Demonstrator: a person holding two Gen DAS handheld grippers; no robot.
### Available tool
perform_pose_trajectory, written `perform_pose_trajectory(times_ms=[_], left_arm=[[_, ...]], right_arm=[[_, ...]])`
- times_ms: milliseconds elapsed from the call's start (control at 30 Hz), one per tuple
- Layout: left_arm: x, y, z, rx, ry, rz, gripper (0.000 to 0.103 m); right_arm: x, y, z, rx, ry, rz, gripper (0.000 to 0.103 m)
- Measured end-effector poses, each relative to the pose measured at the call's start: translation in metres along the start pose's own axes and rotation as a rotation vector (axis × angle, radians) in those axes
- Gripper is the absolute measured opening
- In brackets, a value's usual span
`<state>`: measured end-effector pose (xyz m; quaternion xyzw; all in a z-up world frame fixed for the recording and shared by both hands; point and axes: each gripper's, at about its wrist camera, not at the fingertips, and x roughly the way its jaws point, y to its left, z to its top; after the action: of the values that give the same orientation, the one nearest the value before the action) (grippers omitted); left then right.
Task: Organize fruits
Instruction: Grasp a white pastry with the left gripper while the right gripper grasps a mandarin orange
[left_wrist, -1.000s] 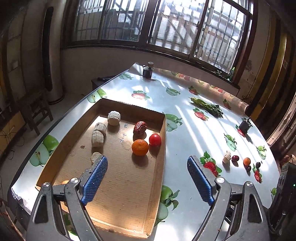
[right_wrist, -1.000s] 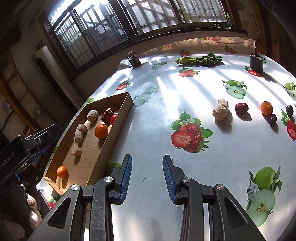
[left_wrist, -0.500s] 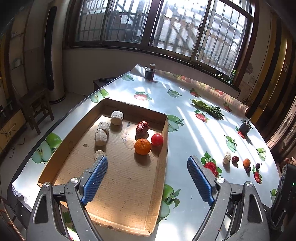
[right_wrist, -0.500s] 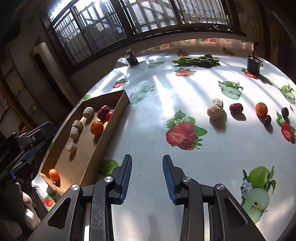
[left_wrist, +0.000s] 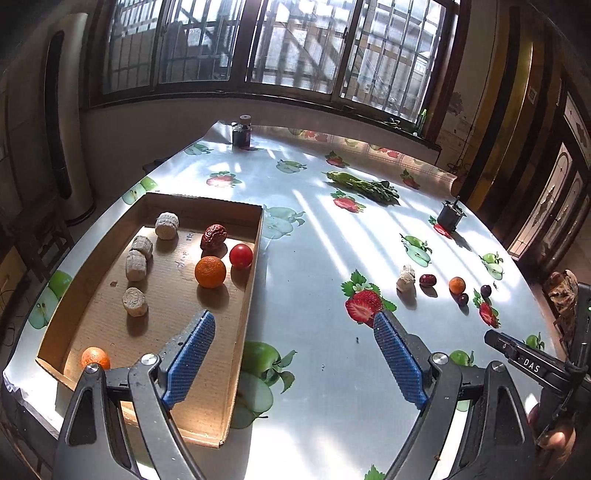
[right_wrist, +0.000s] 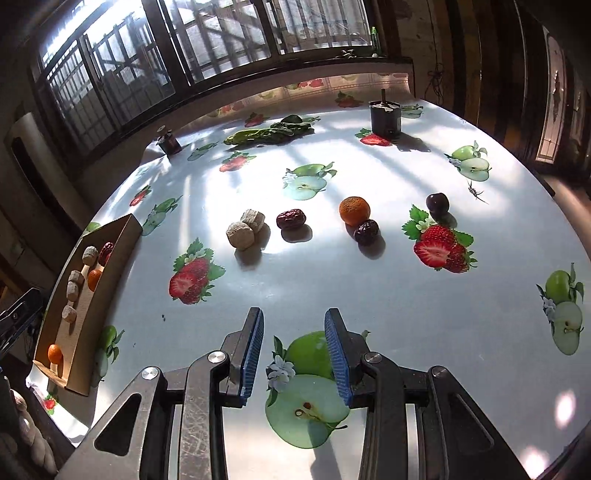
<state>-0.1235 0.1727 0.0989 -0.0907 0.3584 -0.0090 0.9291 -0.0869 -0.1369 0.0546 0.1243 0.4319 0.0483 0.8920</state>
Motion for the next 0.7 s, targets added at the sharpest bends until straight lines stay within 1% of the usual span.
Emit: perform_pose_trajectory(times_ms=[100,233,300,333,367,400,500,533,600,633,700], left_arm=[[0.0,-0.018,-0.004,0.044,0.007,-0.009,0.087],[-0.001,-0.036,-0.009,0.08,0.018,-0.027,0.083],[0.0,-0.043,-0.012,0.102,0.028,-0.024,0.08],[0.0,-0.047,-0.013,0.114,0.035,-0.017,0.074],[0.0,-0.05,-0.014,0.127,0.04,-0.006,0.073],[-0.001,-0.053,-0.016,0.137,0.041,0.012,0.073],[-0.007,-0.065,-0.02,0.187,0.019,0.101,0.073],[-0.008,-0.067,-0.022,0.206,0.024,0.13,0.074],[-0.008,-0.068,-0.024,0.203,0.044,0.127,0.078],[-0.009,-0.068,-0.025,0.194,0.05,0.128,0.083],[-0.01,-0.07,-0.026,0.204,0.049,0.144,0.084]], right_arm=[[-0.006,-0.02,0.005,0.009,-0.009,-0.026,0.037],[-0.009,-0.028,0.01,-0.006,-0.01,-0.032,0.037],[-0.008,-0.027,0.009,-0.011,-0.01,-0.011,0.037],[-0.007,-0.025,0.008,-0.017,-0.012,-0.006,0.037],[-0.007,-0.023,0.007,-0.026,-0.015,-0.003,0.037],[-0.008,-0.022,0.006,-0.033,-0.025,0.008,0.037],[-0.012,-0.013,0.003,-0.071,-0.059,0.011,0.037],[-0.013,-0.01,0.003,-0.088,-0.058,0.021,0.037],[-0.012,-0.007,0.002,-0.11,-0.037,0.027,0.04],[-0.012,-0.005,0.001,-0.119,-0.03,0.026,0.04],[-0.011,-0.004,0.0,-0.134,-0.017,0.026,0.04]])
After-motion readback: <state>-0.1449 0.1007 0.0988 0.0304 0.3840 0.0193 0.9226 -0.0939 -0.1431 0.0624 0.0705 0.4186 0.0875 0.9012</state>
